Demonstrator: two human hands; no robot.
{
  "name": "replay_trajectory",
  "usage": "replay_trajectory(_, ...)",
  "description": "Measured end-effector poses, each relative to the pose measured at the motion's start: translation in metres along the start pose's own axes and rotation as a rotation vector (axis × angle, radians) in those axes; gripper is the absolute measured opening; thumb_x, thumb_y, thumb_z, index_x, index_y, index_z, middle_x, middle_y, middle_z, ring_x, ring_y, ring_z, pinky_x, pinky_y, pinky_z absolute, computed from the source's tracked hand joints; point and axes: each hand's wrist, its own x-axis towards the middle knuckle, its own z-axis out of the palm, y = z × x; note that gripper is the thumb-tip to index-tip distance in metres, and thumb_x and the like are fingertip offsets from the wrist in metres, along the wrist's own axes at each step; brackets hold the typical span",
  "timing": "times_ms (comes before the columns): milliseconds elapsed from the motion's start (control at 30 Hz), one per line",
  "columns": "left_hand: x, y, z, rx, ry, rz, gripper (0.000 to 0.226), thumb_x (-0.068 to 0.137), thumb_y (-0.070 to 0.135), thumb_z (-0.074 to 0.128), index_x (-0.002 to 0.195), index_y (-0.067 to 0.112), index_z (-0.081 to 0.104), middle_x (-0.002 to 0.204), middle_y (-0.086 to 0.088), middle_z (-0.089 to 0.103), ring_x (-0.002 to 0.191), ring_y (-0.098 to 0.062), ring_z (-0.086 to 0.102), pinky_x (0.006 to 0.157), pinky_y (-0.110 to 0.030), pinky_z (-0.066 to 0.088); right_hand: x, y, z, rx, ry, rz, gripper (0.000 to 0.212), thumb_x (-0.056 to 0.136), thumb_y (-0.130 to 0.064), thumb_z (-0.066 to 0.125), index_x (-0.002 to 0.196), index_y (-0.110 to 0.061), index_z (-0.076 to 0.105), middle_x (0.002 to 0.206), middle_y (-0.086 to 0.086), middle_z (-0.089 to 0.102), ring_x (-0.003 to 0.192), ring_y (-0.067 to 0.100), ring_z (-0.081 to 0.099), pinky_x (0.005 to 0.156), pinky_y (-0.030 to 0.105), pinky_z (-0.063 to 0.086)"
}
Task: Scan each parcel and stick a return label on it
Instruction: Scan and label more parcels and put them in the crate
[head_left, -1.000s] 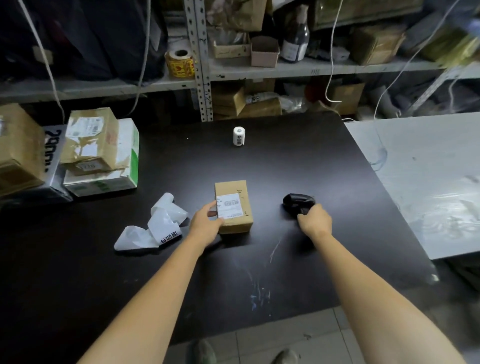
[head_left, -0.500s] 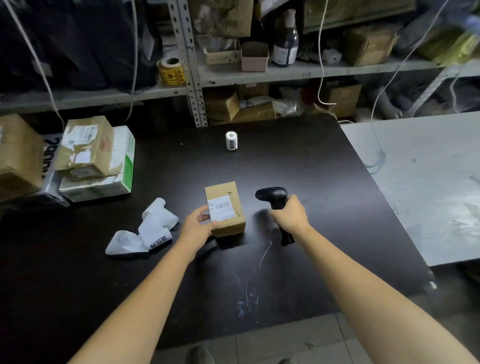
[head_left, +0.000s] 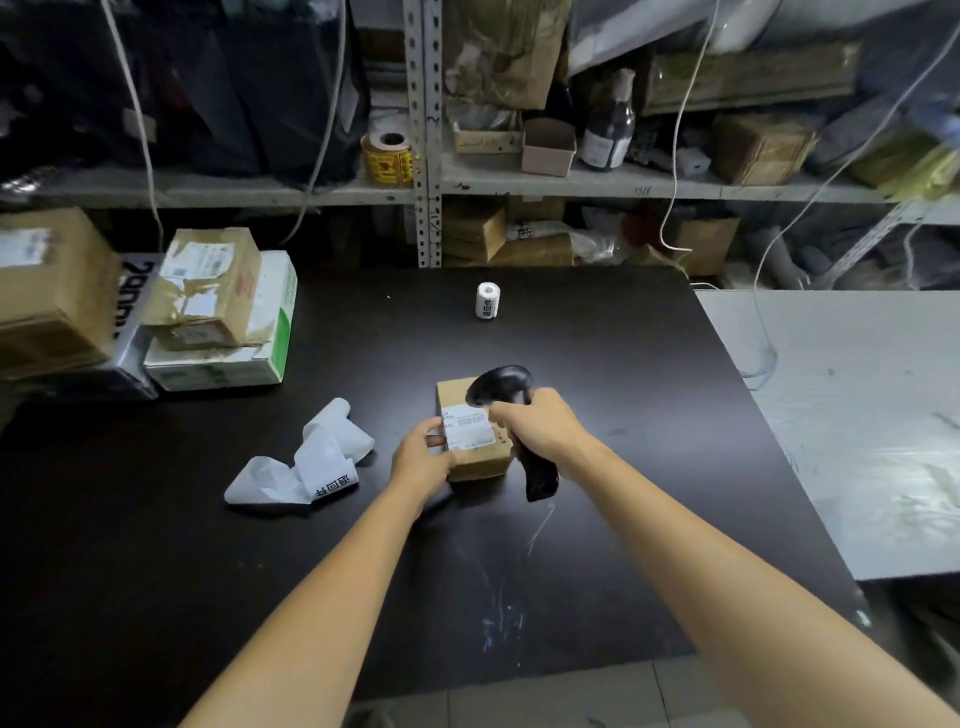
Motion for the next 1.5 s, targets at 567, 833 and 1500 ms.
replay_trajectory(567,-0.003,0.004,-0.002,0.116,0.021,0.005,0.058,0.084,0.006,0.074,0.134,0.023,0.05,0.128,-0.001,0.06,0.116,-0.021,0.058,0.098,-0.043,0.052,-0.01,-0.015,-0.007,-0.078,-0.005,-0.01,0.028,0.07,-0.029,0.066,0.081,-0.006,0.058,0.066,0.008,0.058,0.059,0.023,0.055,0.063,0.037,0.05)
replay_trajectory(833,-0.004,0.006,-0.002,0.153,0.02,0.001,0.061,0.084,0.006,0.074,0.137,0.023,0.047,0.133,-0.003,0.058,0.122,-0.022,0.055,0.098,-0.043,0.052,-0.013,-0.014,-0.012,-0.071,-0.03,0.011,0.021,0.07,-0.025,0.064,0.075,-0.005,0.059,0.059,0.004,0.056,0.058,0.024,0.054,0.062,0.037,0.05)
replay_trajectory(1500,-0.001,0.003,-0.001,0.101,0.022,0.006,0.06,0.082,-0.002,0.07,0.135,0.021,0.053,0.122,-0.004,0.063,0.112,-0.025,0.061,0.101,-0.044,0.049,0.017,0.065,-0.04,0.047,0.157,0.053,0.019,0.082,-0.023,0.075,0.085,-0.005,0.069,0.069,0.007,0.071,0.061,0.022,0.071,0.066,0.036,0.06)
